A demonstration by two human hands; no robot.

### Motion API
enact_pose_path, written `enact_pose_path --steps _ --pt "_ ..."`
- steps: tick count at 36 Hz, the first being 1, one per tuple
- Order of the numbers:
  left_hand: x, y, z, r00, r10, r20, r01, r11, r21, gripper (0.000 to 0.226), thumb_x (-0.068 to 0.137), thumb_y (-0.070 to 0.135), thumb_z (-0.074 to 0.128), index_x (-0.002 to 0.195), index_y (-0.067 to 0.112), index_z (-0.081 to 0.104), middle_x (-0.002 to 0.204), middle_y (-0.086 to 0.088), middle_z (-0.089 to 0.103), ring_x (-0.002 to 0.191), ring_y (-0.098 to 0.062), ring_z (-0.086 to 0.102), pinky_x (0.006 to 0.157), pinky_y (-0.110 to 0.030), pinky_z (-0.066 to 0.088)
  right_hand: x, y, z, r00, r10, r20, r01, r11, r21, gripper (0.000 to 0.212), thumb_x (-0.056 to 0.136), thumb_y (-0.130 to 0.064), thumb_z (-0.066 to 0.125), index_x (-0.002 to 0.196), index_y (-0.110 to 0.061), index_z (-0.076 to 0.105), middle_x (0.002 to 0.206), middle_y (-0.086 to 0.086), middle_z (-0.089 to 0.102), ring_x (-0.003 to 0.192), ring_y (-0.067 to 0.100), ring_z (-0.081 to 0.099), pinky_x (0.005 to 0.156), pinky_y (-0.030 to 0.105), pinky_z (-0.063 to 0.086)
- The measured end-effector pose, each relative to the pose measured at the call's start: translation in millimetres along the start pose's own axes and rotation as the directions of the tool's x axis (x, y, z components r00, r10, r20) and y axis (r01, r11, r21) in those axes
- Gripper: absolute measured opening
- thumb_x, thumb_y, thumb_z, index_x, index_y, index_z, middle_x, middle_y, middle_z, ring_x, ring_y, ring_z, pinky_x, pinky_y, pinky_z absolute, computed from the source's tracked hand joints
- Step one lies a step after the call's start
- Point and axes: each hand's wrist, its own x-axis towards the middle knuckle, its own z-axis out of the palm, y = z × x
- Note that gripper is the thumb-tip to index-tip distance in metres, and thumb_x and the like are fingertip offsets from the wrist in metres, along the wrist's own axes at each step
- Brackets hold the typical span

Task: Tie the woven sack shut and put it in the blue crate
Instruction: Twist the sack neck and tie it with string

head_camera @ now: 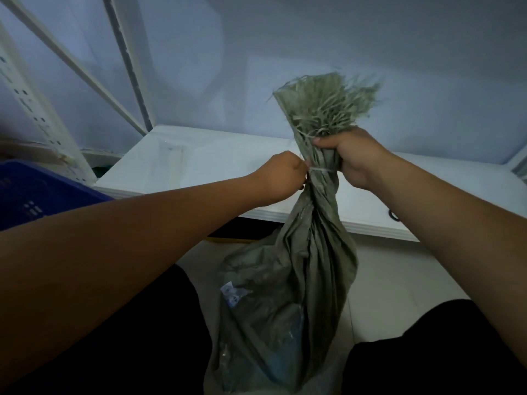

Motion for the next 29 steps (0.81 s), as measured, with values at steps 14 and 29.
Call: enact_pose_path --steps 14,29 --pt "2.9 0.9 1.9 0.999 0.031 0.038 -0.041 0.952 0.304 0.050 0.106 0.027 0.038 0.061 0.006 0.042 0.062 -0.005 0.046 0.057 -0.011 0.041 0.054 -0.024 0.034 -9.1 -7.2 11.0 0.987 -0.091 -0.135 0.129 0.942 0.310 0.030 0.093 0.003 0.060 0.123 0.000 0.062 0.098 0.010 0.073 0.076 0.018 0.073 0.058 0.028 0.058" --pt "3.6 -2.1 6.8 0.971 0.005 0.238 -0.147 0.800 0.581 0.047 0.107 0.026 0.034 0.063 0.011 0.042 0.065 0.001 0.044 0.068 -0.018 0.045 0.069 -0.027 0.031 -2.7 -12.7 12.0 0.929 0.016 -0.371 0.219 0.782 0.583 0.039 0.086 0.011 0.051 0.120 -0.001 0.064 0.110 0.019 0.070 0.084 0.028 0.067 0.077 0.047 0.060"
